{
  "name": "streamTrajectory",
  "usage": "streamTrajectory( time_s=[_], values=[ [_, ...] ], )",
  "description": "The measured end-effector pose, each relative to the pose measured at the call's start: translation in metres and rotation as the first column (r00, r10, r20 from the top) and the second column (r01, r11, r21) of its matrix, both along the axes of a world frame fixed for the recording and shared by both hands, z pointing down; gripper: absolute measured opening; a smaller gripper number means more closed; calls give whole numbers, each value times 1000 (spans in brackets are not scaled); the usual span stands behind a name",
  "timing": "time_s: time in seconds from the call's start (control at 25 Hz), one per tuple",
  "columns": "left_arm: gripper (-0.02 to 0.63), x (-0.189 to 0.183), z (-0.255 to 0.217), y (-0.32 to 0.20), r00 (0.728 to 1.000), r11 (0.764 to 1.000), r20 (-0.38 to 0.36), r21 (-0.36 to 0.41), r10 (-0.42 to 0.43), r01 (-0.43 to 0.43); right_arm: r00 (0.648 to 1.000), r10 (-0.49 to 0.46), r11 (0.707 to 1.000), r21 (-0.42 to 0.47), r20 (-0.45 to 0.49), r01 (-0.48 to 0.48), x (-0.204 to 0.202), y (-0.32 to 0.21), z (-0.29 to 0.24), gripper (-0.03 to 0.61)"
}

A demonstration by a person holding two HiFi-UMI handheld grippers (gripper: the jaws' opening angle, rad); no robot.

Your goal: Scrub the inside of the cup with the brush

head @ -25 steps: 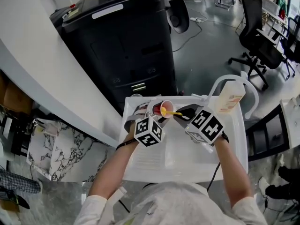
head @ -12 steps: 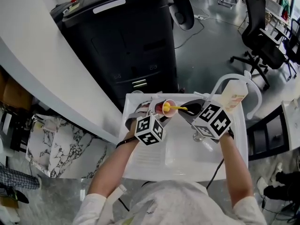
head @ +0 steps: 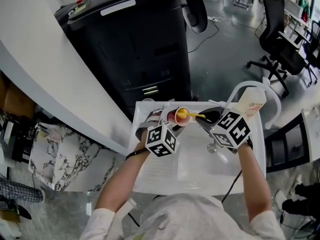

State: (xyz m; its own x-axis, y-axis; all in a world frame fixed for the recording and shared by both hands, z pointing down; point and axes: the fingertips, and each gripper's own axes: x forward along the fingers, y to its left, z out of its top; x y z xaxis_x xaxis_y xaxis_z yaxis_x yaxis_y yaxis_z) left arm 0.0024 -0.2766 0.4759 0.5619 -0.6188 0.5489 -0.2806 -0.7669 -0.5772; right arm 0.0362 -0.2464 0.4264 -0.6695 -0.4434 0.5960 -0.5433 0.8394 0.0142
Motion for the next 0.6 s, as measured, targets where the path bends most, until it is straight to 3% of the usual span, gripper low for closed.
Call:
streamTrajectory(
  time_s=[0.6],
  values=[
    [285, -6, 4, -5, 1000, 1000, 3, -11, -28, 28, 999, -38, 998, -44, -11, 38, -7, 18, 14, 34]
  ],
)
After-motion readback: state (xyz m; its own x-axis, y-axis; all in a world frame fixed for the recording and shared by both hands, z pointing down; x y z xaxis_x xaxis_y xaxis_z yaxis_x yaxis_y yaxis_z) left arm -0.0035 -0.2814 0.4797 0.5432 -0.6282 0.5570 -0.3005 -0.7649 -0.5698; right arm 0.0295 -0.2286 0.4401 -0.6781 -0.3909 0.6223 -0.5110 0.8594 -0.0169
